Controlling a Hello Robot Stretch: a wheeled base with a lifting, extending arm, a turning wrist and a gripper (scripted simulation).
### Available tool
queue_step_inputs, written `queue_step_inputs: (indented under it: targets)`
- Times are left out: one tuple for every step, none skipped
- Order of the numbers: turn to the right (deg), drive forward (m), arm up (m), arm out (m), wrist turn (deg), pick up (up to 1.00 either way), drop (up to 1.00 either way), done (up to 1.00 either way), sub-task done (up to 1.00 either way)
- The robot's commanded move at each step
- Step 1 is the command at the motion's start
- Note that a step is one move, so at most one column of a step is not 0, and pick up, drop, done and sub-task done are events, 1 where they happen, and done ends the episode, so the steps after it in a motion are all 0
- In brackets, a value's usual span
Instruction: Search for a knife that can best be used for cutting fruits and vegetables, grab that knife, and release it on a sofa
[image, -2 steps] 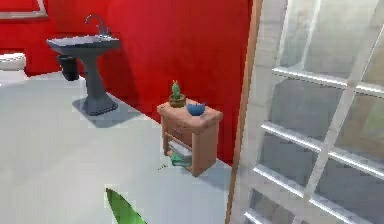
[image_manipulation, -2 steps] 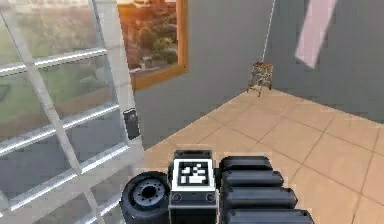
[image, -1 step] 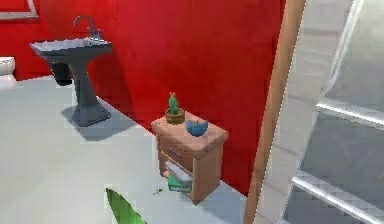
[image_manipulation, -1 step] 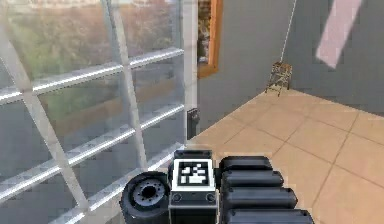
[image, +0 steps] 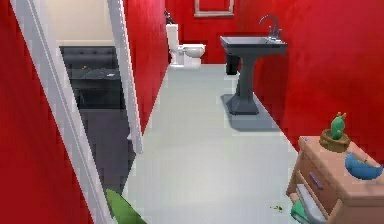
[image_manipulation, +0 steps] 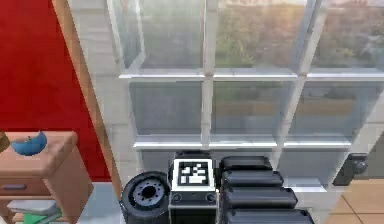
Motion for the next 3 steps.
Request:
queue_step_inputs:
  targets:
    - [-9.0, 0.00, 0.00, 0.00, 0.0, 0.00, 0.00, 0.00, 0.00]
    - [-3.0, 0.00, 0.00, 0.00, 0.0, 0.00, 0.00, 0.00, 0.00]
    - [0.0, 1.00, 0.00, 0.00, 0.0, 0.00, 0.00, 0.00, 0.00]
